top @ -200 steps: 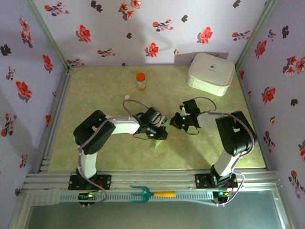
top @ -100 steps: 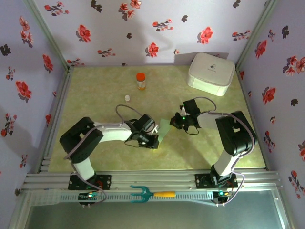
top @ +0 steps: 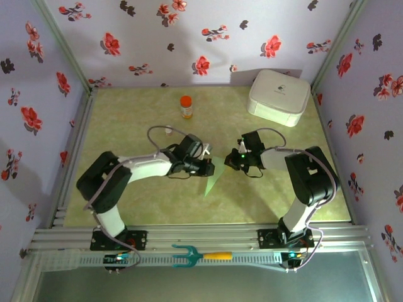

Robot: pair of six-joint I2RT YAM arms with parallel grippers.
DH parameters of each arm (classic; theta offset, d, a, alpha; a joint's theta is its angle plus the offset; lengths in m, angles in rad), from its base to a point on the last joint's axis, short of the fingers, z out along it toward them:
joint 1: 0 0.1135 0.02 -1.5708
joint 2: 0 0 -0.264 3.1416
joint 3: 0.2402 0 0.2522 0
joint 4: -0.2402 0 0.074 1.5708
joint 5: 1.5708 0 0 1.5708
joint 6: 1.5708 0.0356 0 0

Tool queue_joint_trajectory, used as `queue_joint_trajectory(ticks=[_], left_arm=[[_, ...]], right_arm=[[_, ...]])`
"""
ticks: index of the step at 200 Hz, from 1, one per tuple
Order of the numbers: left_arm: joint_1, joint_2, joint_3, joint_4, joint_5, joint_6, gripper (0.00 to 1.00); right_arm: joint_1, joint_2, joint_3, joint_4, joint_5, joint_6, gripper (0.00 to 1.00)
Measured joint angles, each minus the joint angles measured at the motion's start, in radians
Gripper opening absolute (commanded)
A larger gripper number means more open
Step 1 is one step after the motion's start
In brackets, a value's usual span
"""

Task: Fold a paper plane with a square sheet of paper (pick it up from the middle)
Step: Fold the wing for the fifth time at the center of the table.

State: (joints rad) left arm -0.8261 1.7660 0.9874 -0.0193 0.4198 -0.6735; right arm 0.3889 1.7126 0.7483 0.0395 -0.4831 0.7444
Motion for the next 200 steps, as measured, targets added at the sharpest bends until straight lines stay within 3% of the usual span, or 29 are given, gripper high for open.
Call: queue_joint_trajectory(ticks=[53,124,164,200], left_arm=[[0.006,0.126,0.025,0.002,0.002,-0.004,0.02],[0.007,0.126,-0.037,0.114,0.029,-0.046,0.00],[0.007,0.126,-0.039,0.121,0.029,-0.061,0.00],[0.007,0.126,-0.041,0.126,0.029,-0.070,0.00]], right_arm=[[-0.003,0.000,0.010,-0.018,-0.007,-0.009,0.05],[0.026,-0.084,0.016,-0.028,-0.056,-0.014,0.07],[0.061,-0.042,0.016,-0.001,-0.069,-0.011,0.06],[0.000,0.029,0.016,0.002,-0.079,-0.012,0.07]])
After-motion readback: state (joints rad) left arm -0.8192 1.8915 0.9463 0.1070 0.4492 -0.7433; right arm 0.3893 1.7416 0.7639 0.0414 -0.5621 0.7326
